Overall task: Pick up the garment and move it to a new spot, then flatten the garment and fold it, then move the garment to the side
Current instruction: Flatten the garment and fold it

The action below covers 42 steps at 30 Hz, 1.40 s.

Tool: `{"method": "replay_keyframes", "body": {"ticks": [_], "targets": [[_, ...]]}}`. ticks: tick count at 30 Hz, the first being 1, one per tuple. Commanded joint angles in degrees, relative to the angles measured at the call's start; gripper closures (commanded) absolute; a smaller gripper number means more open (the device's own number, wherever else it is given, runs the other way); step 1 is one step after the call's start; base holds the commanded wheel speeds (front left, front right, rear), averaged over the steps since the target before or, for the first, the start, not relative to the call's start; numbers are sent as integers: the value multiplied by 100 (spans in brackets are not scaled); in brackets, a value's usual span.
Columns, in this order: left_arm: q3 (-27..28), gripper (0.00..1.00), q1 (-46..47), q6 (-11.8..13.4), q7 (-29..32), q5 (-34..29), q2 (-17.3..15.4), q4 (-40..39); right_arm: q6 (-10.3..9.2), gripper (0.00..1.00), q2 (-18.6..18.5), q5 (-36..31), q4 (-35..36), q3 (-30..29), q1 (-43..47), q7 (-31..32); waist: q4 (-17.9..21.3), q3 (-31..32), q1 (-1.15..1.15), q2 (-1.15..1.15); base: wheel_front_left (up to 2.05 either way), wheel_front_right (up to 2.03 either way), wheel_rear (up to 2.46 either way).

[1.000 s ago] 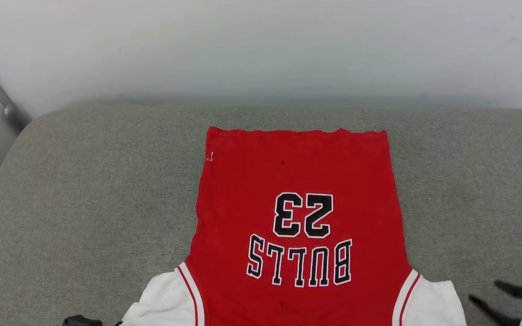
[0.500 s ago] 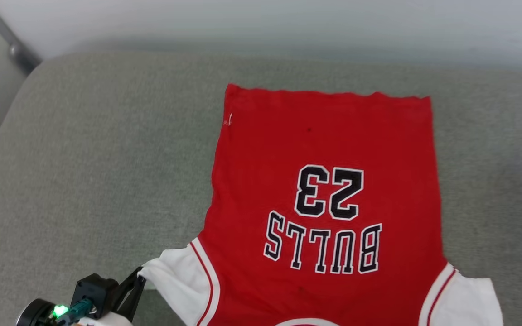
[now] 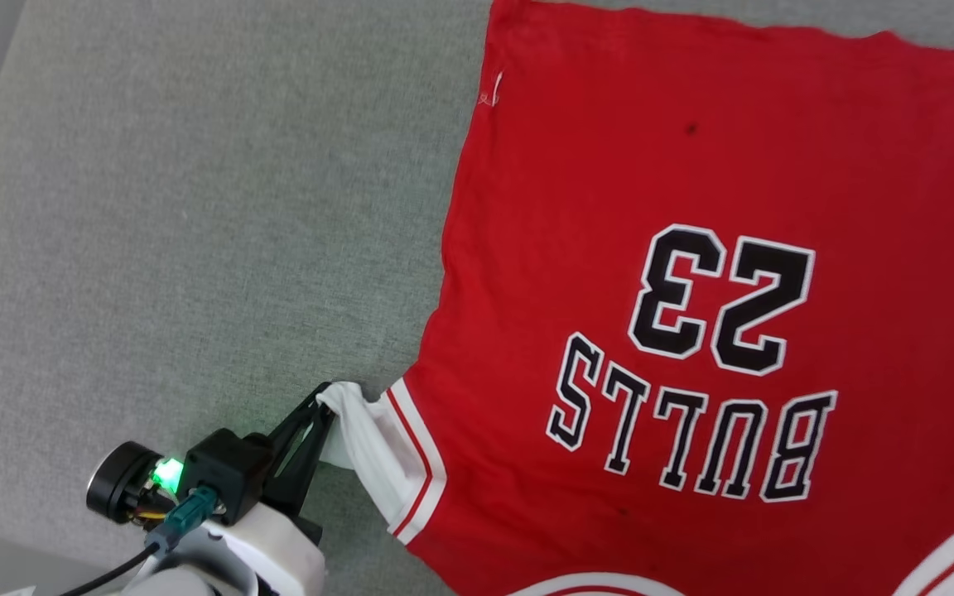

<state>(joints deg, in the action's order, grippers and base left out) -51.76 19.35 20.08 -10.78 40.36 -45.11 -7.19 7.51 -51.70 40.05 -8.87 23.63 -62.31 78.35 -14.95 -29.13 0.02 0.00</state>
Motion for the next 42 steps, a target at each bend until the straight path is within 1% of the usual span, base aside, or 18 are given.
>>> {"method": "replay_keyframes", "body": {"ticks": [1, 3, 7, 11, 13, 16, 17, 18, 24, 28, 31, 35, 39, 42], "targets": [[12, 100, 132, -14, -37, -55, 31, -29, -4, 0, 102, -26, -96, -82, -98, 46, -320, -465, -2, 0, 0, 0, 0], [23, 100, 187, 5, -54, -104, 60, -66, -4, 0, 223, -94, -203, -223, -159, 98, -379, -620, -2, 0, 0, 0, 0], [41, 100, 267, 24, -83, -162, 129, -132, -4, 0, 387, -188, -316, -324, 8, 144, -464, -839, -2, 0, 0, 0, 0], [53, 100, 318, 46, -96, -178, 147, -148, -4, 0, 486, -162, -361, -247, 292, 150, -485, -929, -2, 0, 0, 0, 0], [23, 100, 336, 16, -86, -210, 162, -150, -4, 0, 566, -137, -407, -214, 533, 131, -493, -962, -2, 0, 0, 0, 0], [24, 100, 355, 2, -95, -209, 178, -118, -4, 0, 527, -113, -393, -114, 736, 107, -501, -972, -2, 0, 0, 0, 0], [36, 100, 360, 6, -106, -202, 175, -95, -4, 74, 514, -97, -363, -99, 746, 80, -496, -961, -2, 0, 0, 0, 0], [44, 100, 354, 8, -114, -190, 168, -69, -4, 100, 511, -61, -329, -106, 737, 43, -484, -939, -2, 0, 0, 0, 0], [91, 100, 164, 39, -194, -109, 123, 60, -4, 100, 447, -67, -86, -35, 535, -365, -334, -530, -2, 0, 0, 0, 0], [121, 100, 25, 83, -246, -50, 63, 80, -4, 100, 319, 9, 124, 297, 480, -687, -161, -70, -2, 0, 0, 0, 0], [139, 100, -126, 149, -243, 4, -63, 53, -4, 100, 208, 221, 291, 544, 532, -908, -9, 302, -2, 0, 0, 0, 0], [136, 100, -350, 245, -192, 72, -252, -19, -4, 100, -83, 530, 582, 841, 706, -1197, 195, 759, -2, 0, 0, 0, 0], [171, 100, -615, 382, -181, 206, -423, -131, -4, 100, -525, 883, 990, 1103, 1136, -1464, 411, 1146, -2, 0, 0, 0, 0], [174, 100, -805, 462, -196, 299, -472, -169, -4, 100, -903, 1111, 1303, 1196, 1673, -1727, 566, 1357, -2, 0, 0, 0, 0]]}}
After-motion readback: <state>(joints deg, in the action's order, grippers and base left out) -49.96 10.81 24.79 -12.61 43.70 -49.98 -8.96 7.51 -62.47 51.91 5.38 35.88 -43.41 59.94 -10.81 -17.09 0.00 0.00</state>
